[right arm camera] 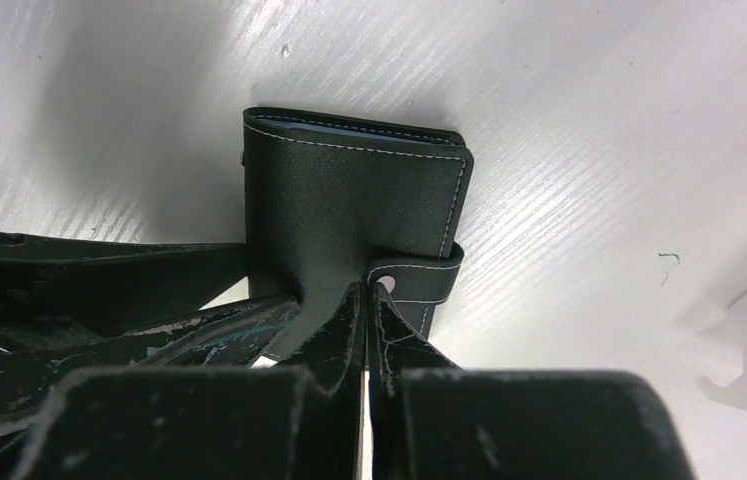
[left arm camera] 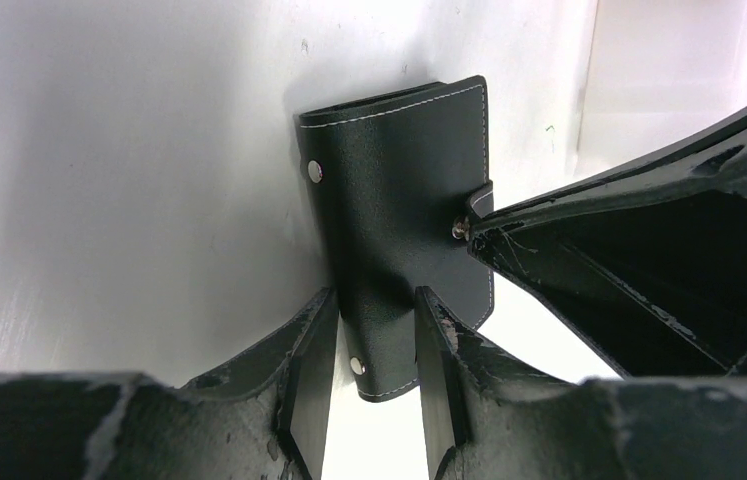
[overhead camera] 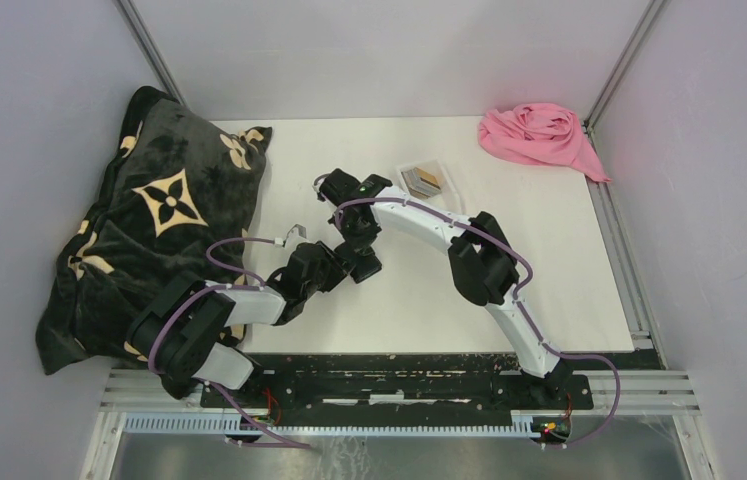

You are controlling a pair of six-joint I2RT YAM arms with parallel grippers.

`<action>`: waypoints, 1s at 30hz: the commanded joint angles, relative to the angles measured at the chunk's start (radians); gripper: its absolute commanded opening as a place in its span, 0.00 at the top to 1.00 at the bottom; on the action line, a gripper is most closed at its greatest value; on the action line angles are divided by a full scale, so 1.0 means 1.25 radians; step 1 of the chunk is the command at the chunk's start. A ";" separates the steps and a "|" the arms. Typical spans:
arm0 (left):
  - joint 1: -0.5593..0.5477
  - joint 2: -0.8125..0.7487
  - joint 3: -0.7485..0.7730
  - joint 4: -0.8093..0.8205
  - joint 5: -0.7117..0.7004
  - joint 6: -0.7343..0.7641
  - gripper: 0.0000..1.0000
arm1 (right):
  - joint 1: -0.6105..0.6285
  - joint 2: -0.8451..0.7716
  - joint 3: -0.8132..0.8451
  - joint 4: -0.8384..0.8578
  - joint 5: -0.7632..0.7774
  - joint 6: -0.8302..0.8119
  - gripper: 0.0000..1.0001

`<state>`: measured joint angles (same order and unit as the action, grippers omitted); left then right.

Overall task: Put the credit cards into the card holder
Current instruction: Close the card holder at the center of the board.

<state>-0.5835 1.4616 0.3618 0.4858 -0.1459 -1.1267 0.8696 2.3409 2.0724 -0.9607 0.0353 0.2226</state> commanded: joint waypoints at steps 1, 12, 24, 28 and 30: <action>0.003 0.021 -0.008 -0.039 0.012 0.036 0.58 | 0.003 0.008 0.030 0.006 -0.005 0.010 0.99; 0.003 0.033 0.005 -0.039 0.018 0.039 0.58 | 0.003 0.005 -0.015 0.012 -0.023 0.011 0.99; 0.003 0.034 0.004 -0.039 0.018 0.041 0.58 | 0.002 0.010 -0.026 0.015 -0.025 0.018 0.99; 0.003 0.037 0.005 -0.039 0.020 0.040 0.58 | -0.001 0.010 -0.039 0.020 -0.026 0.027 0.99; 0.003 0.037 0.003 -0.039 0.020 0.040 0.58 | -0.003 0.008 -0.049 0.024 -0.027 0.032 0.99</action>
<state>-0.5793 1.4776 0.3660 0.5026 -0.1341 -1.1267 0.8677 2.3497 2.0502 -0.9504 0.0273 0.2321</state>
